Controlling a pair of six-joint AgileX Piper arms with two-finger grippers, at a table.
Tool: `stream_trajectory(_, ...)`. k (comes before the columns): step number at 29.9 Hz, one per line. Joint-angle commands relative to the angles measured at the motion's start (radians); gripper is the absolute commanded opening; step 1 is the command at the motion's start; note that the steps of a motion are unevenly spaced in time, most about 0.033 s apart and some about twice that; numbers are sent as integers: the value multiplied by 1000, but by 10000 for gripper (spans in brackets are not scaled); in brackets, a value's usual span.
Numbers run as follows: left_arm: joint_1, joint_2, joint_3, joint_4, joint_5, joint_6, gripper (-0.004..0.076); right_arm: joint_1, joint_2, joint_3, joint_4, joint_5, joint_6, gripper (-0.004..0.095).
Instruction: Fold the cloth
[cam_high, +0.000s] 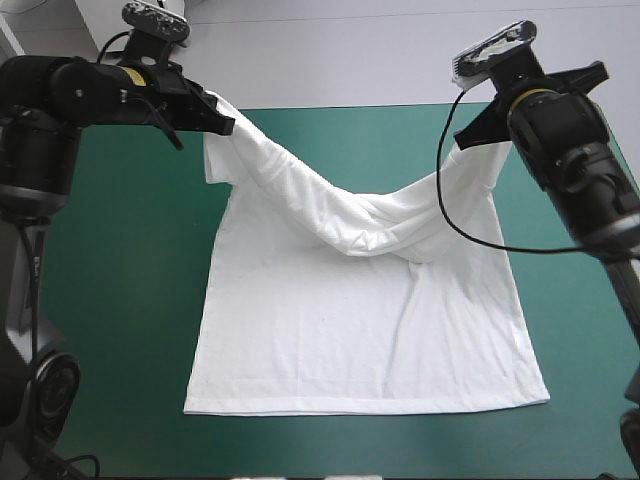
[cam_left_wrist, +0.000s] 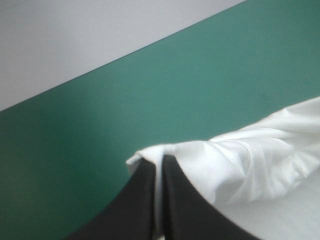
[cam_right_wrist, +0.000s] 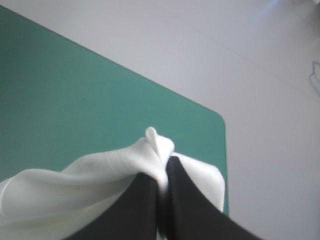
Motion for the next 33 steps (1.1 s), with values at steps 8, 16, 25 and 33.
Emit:
stream_trajectory(8, 32, 141, -18, -11, -151, -34, -7, -223, 196, -25, 360, -118, -99, 1)
stream_trajectory(16, 34, 251, -18, 0, -177, -30, 142, -344, 325, -25, 703, -131, -297, 344)
stream_trajectory(25, 88, 300, -18, -15, -177, -36, 390, -402, 360, -25, 787, -115, -356, 463)
stream_trajectory(33, 210, 175, 21, -192, 17, -49, 409, -420, 237, 0, 829, 46, -353, 500)
